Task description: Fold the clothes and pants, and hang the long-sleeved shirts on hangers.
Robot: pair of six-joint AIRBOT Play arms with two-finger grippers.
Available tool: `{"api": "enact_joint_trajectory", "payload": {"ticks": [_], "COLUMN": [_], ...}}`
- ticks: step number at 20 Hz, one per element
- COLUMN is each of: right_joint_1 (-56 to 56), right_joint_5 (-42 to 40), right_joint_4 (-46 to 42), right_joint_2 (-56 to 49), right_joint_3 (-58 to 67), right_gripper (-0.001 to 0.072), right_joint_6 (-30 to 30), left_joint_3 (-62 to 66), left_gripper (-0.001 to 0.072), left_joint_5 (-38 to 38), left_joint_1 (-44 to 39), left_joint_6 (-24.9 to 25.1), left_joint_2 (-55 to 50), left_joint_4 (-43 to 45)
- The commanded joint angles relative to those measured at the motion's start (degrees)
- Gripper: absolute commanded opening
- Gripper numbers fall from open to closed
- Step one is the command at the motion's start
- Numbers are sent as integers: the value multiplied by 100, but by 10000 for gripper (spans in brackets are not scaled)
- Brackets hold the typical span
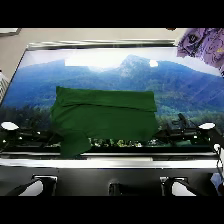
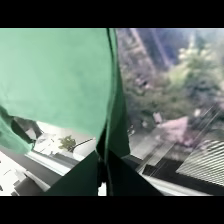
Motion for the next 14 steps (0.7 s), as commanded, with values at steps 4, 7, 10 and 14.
{"api": "enact_joint_trajectory", "payload": {"ticks": [4,7,10,14], "right_joint_1": [4,4,4,4], "right_joint_5": [1095,1672,1727,1231], "right_joint_4": [-990,-1493,-1443,-1040], "right_joint_2": [1368,2286,2835,2575], "right_joint_3": [7,7,20,352], "right_gripper": [26,26,25,25], "right_joint_6": [953,1486,1687,1515], "left_joint_3": [527,529,531,612], "left_gripper": [17,16,16,16], "left_joint_5": [-1325,-1869,-1961,-1388], "left_joint_1": [138,131,127,127], "left_joint_6": [-1480,-1729,-1733,-1270], "left_joint_2": [1978,3027,3272,2520], "left_joint_4": [1080,1198,1106,697]}}
